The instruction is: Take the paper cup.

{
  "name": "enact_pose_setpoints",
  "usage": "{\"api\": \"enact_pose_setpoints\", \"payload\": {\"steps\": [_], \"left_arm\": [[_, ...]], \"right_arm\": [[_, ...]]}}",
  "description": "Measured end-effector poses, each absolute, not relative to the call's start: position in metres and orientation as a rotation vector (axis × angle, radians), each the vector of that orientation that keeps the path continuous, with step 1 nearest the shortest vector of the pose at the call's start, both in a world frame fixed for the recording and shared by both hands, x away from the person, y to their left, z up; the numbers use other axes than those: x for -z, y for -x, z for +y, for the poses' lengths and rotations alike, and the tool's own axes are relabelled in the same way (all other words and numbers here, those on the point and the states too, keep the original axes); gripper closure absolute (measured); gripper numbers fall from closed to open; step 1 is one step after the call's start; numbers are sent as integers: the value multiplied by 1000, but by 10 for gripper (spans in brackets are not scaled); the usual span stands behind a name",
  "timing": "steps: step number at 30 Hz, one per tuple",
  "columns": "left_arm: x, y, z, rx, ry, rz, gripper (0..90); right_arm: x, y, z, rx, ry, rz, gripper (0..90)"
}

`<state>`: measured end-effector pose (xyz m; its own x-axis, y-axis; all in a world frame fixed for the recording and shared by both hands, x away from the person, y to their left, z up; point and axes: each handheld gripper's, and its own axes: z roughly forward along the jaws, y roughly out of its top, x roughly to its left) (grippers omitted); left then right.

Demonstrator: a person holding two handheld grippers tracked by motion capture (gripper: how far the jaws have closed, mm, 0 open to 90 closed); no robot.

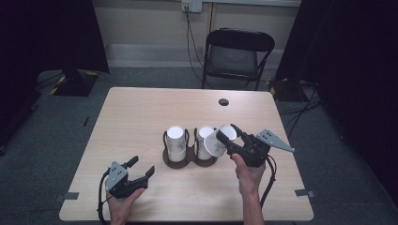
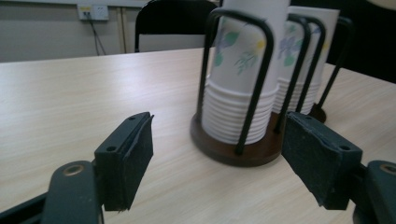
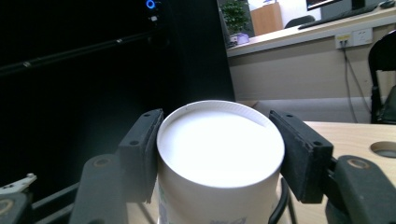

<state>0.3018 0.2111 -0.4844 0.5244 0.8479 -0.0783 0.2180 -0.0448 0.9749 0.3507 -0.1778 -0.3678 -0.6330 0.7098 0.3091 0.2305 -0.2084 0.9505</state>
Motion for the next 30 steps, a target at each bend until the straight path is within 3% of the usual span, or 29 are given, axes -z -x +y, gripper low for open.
{"api": "enact_pose_setpoints", "payload": {"steps": [18, 30], "left_arm": [[473, -307, 185, -550, -1589, 849, 312], [465, -305, 147, -504, -1617, 680, 385]], "right_arm": [[406, -328, -168, -2158, -1262, 1709, 375], [428, -322, -156, -2223, -1291, 1734, 375]]}}
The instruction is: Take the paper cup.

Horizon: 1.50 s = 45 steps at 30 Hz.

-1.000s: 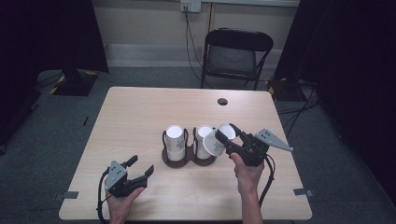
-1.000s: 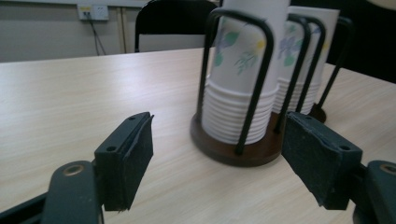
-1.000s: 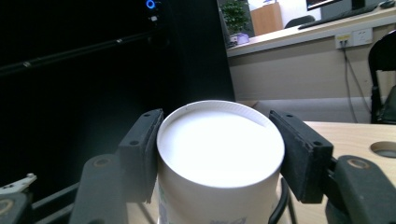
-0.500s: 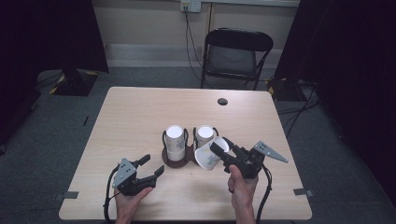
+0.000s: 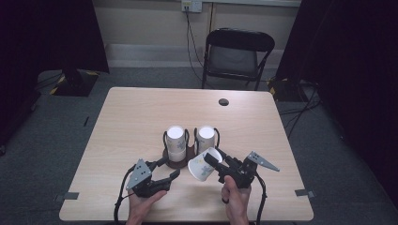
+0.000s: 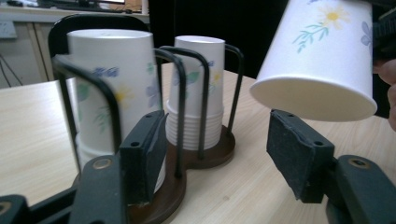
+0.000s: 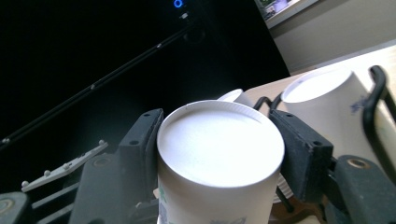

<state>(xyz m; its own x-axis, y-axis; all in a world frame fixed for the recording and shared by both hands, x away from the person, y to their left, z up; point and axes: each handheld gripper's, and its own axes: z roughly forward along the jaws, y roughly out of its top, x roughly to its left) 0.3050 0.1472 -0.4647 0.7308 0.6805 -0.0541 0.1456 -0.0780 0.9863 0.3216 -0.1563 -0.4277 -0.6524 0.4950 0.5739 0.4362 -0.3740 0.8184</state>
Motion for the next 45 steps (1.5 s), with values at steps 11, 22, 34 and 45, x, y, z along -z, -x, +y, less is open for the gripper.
{"api": "enact_pose_setpoints", "payload": {"steps": [11, 22, 34, 45], "left_arm": [[461, -302, 119, -541, -1654, 554, 474], [462, -304, 109, -571, -1636, 547, 534], [461, -306, 115, -552, -1602, 586, 764], [461, -306, 115, -497, -1635, 541, 855]], "right_arm": [[431, -322, -139, -2259, -1359, 1817, 374], [431, -325, -131, -2283, -1399, 1888, 370], [434, -330, -132, -2261, -1423, 1913, 347], [436, -331, -137, -2235, -1384, 1896, 325]]}}
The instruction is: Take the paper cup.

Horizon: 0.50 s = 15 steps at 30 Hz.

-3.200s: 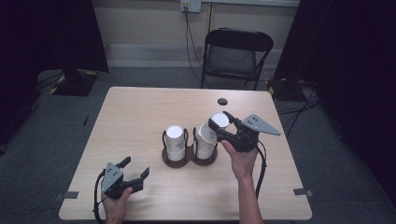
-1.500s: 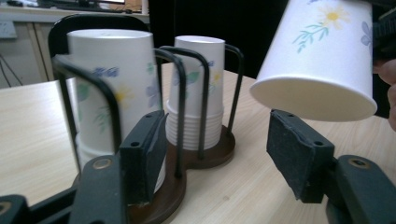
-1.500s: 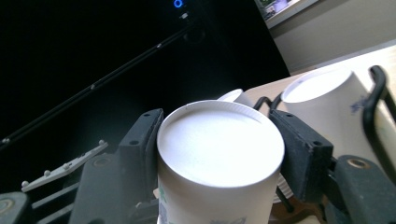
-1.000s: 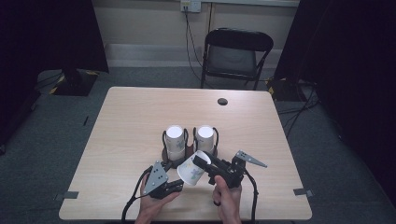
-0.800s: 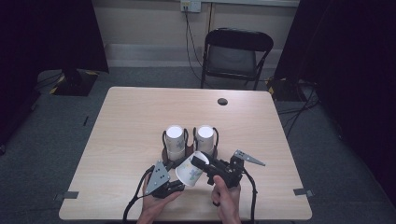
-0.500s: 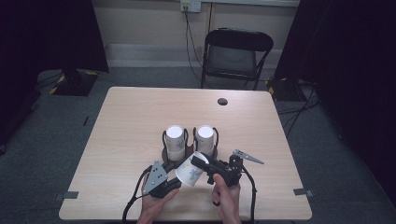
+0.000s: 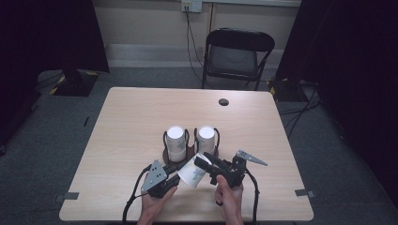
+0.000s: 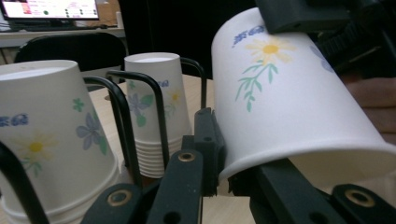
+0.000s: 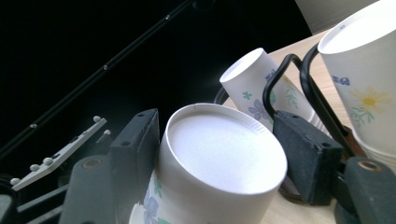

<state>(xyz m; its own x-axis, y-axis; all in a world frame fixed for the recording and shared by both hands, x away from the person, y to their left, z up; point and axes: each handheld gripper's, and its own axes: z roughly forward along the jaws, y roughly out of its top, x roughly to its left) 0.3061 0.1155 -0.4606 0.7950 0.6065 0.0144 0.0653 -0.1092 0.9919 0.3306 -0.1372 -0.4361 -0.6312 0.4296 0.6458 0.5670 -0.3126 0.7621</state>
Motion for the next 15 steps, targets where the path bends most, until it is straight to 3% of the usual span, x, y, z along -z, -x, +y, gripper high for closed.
{"api": "enact_pose_setpoints", "payload": {"steps": [15], "left_arm": [[459, -304, 119, -477, -1654, 540, 860]], "right_arm": [[434, -330, -141, 2136, 1325, -1877, 335]]}}
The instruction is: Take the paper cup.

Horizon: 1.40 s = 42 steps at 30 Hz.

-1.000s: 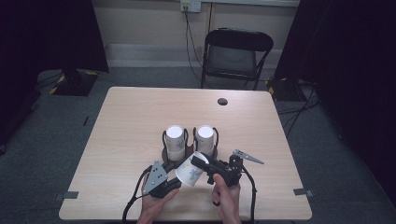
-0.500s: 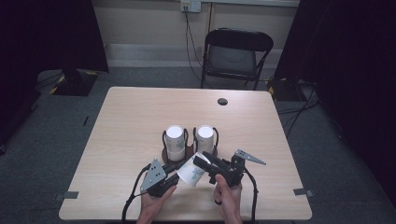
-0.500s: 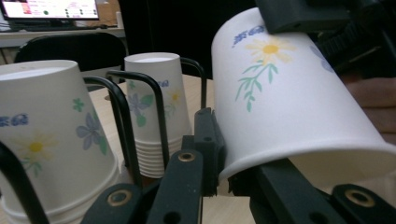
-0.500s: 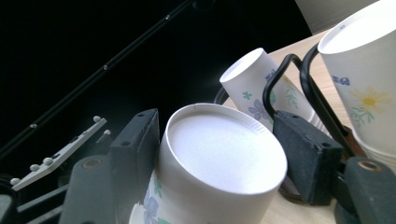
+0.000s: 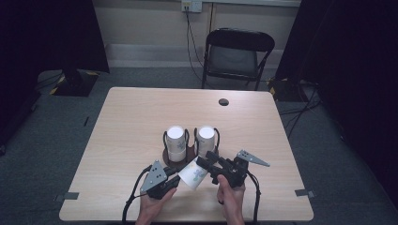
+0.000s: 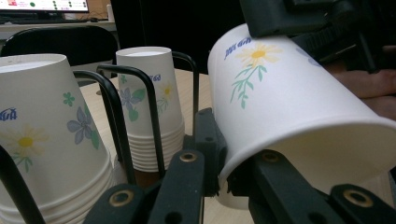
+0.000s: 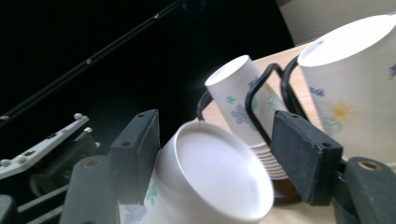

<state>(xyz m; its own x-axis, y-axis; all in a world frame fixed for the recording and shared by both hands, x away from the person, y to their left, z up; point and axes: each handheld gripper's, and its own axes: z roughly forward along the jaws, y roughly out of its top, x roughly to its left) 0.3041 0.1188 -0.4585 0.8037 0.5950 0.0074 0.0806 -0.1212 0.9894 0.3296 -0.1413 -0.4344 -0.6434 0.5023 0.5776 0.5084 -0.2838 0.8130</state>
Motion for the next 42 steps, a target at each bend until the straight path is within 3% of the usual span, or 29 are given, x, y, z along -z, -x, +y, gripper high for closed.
{"api": "enact_pose_setpoints", "payload": {"steps": [17, 25, 42], "left_arm": [[452, -315, 134, -488, -1797, 521, 866], [443, -322, 132, -484, -1820, 547, 864], [432, -336, 132, -359, -1955, 488, 863]], "right_arm": [[429, -323, -151, 2148, 1296, -2074, 363], [427, -317, -153, 2204, 1245, -2132, 451], [418, -302, -155, 2130, 1052, -2397, 497]]}}
